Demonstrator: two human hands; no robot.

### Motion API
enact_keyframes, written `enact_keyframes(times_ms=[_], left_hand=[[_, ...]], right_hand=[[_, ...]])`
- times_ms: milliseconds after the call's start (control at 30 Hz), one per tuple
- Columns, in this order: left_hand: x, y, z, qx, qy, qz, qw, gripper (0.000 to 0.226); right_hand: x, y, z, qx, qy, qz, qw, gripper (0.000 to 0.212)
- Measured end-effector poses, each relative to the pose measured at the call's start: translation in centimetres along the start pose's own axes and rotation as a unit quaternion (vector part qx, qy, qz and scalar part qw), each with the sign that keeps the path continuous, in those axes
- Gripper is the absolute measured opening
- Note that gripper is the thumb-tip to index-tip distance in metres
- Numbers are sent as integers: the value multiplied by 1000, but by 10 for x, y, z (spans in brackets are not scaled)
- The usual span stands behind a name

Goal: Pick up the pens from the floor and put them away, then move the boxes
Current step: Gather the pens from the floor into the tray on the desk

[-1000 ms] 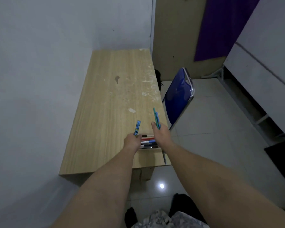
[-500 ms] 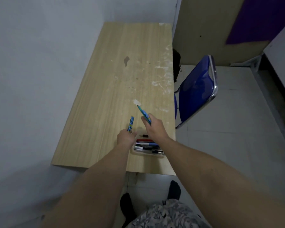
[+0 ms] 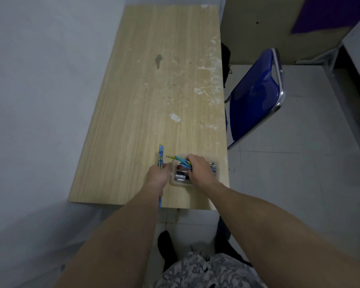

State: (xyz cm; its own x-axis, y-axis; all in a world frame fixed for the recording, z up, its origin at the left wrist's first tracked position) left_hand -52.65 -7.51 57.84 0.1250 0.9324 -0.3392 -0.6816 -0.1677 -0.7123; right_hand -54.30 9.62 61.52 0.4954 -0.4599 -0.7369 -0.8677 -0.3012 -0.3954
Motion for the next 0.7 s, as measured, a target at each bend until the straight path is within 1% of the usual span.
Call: enact_keyframes(times_ms=[67, 200, 267, 400, 567, 700], left_hand=[[-11, 1, -6, -3, -15, 25, 1000, 34], [-23, 2, -10, 5, -44, 36, 998, 36], [-26, 1, -11, 5, -52, 39, 998, 37], [-27, -2, -9, -2, -56, 47, 997, 39], [-25, -4, 1, 10, -74, 41, 996, 30], [-22, -11, 19, 13, -96, 45, 994, 21]], right_hand=[[2, 1, -1, 14, -36, 6, 999, 22], [8, 4, -1, 75, -76, 19, 994, 24], [12, 4, 1, 93, -97, 18, 991, 27], [18, 2, 5, 99, -95, 1, 991, 32], [15, -9, 12, 96, -76, -18, 992, 52], [12, -12, 17, 91, -81, -42, 992, 63]])
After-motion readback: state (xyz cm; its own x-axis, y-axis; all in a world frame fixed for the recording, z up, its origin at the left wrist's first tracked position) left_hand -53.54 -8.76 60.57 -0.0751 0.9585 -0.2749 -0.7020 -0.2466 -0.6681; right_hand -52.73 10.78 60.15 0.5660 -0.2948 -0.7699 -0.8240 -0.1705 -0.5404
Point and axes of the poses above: each hand's wrist, its own y-axis towards the middle knuckle, its own x-axis out of the palm, z = x × y, the point moved 6 cm from there along y, towards the middle knuckle, and after that the axes turned 11 degrees about -z, right-handed, at the moved point
